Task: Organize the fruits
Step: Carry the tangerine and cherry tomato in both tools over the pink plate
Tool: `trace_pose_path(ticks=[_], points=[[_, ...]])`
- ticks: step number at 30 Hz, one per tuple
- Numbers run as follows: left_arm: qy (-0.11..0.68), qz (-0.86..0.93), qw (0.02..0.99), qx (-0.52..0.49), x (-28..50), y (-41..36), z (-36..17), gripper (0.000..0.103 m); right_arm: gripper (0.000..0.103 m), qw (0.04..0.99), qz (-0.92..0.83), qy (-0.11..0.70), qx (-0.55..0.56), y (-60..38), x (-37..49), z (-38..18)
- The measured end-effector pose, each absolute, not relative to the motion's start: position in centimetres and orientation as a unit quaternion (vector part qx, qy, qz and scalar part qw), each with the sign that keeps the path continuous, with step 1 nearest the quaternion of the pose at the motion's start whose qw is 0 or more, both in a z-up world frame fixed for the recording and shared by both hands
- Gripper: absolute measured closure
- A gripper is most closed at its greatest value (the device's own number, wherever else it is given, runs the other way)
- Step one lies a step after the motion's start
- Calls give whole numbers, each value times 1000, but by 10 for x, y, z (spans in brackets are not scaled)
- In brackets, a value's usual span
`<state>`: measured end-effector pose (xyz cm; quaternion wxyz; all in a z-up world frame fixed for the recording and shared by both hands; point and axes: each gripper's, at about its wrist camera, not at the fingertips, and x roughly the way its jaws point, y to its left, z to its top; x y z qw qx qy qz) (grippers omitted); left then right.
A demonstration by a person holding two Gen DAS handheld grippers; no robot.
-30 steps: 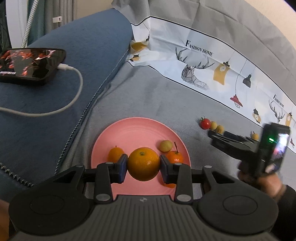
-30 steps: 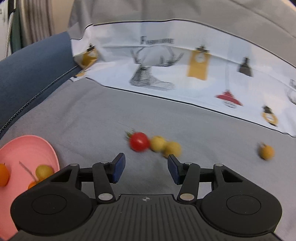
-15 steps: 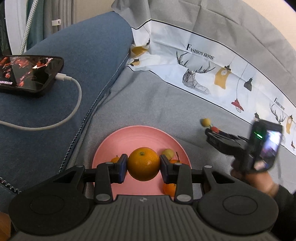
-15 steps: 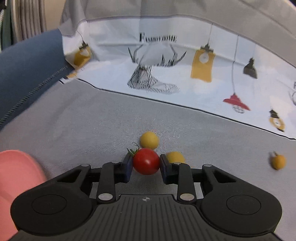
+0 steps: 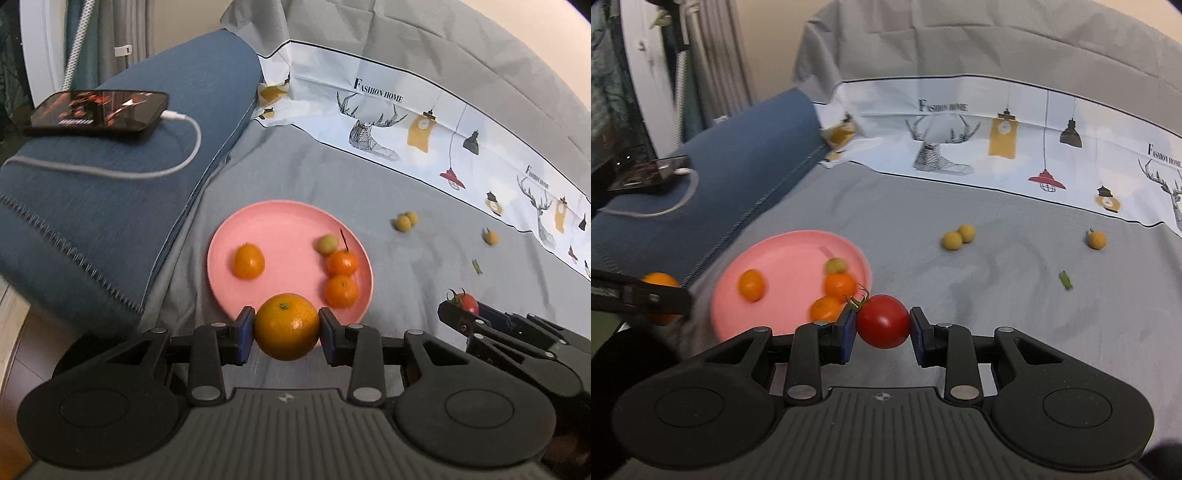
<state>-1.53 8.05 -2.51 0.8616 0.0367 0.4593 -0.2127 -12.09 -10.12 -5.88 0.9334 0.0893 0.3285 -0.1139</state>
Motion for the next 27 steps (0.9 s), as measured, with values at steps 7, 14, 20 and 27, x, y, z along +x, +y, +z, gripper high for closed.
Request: trace_pose_path(ticks=[7,14,20,27], points=[[434,-210,876,18,-37,97,-16,62,71,937,-99,333,46,-60,-143,-30],[434,-217,874,-17,-33,121,-15,62,71,926,-121,358,-2,-35,-131,-12],[435,-224,871,-40,-21,143,-22,62,71,914,-127,383,-40,-6,-107,-11],[437,-235,866,-64,-13,159,-29,62,71,902,-115,410,-70,20,-83,-21]])
